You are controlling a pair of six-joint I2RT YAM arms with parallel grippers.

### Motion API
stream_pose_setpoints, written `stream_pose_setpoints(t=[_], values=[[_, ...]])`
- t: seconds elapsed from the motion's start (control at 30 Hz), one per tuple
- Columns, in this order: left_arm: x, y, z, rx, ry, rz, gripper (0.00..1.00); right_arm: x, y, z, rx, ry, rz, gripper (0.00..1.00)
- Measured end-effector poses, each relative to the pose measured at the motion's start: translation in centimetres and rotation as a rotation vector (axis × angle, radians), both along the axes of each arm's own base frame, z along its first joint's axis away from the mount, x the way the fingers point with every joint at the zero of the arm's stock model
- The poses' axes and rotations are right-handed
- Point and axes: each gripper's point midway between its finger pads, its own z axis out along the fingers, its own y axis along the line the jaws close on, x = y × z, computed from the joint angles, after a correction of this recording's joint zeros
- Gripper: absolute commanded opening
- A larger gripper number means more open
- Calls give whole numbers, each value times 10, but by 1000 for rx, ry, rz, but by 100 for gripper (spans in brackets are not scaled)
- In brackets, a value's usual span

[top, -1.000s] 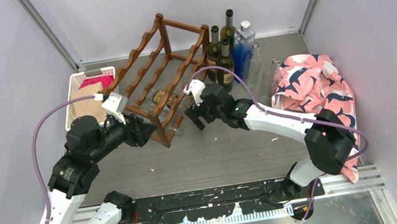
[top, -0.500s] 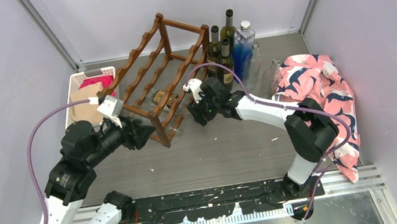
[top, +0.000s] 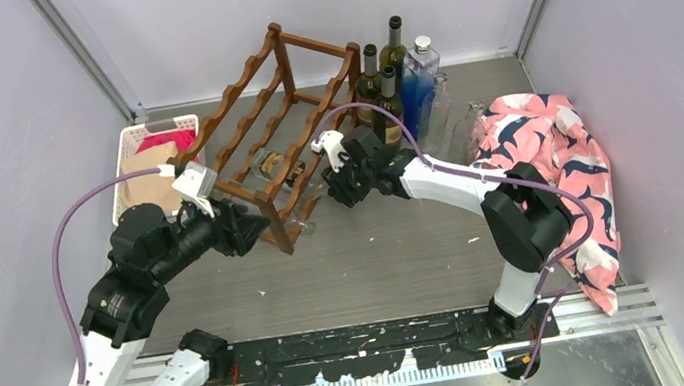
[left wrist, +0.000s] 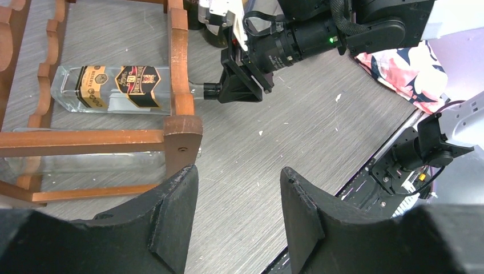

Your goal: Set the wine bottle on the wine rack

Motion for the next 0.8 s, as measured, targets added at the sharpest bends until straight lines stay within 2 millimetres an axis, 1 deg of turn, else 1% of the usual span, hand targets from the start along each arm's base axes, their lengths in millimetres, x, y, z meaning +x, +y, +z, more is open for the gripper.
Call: stream_pose_setpoints(t=[0.13, 0.17, 0.33, 0.4, 0.53, 0.7, 0.8], values=[[1, 0, -2, 8, 5, -1, 55, 3, 3, -1, 0, 2, 3, 41], [1, 0, -3, 9, 6, -2, 55, 3, 3, -1, -1, 2, 4, 39], [3, -1, -5, 25, 2, -6, 55, 4, 3, -1, -2, 2, 8, 19], [4, -1, -6, 29, 5, -7, 55, 5, 3, -2, -1, 3, 6, 14], [6, -2, -8, 34, 13, -8, 54, 7, 5, -3, 12, 1, 6, 10], [7, -3, -10, 41, 21, -8, 55, 12, 9, -6, 40, -14, 3, 10], [8, -3, -12, 44, 25, -9, 55, 14, 12, -12, 55, -25, 6, 10]])
